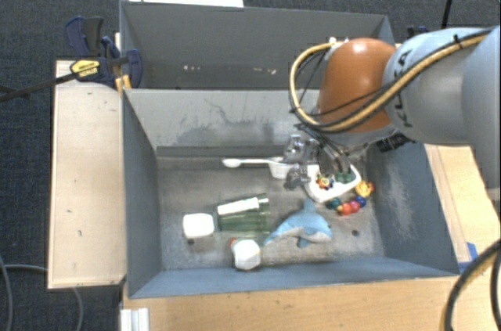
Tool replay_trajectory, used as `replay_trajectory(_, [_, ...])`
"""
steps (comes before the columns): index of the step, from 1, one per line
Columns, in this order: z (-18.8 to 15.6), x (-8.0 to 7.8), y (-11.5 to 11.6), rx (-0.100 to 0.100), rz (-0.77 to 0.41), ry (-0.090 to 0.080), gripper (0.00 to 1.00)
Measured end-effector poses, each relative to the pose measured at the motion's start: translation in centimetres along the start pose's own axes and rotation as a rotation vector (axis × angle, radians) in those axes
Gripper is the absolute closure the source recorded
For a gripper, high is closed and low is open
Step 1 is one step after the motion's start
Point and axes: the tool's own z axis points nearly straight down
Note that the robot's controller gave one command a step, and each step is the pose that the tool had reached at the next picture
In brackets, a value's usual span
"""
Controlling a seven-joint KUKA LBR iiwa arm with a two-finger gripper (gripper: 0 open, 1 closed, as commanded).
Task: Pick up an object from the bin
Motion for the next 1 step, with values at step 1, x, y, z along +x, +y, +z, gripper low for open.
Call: replay_trajectory(1, [-0.62, -0.01, 0.0, 0.0, 0.0, 0.0, 1.0])
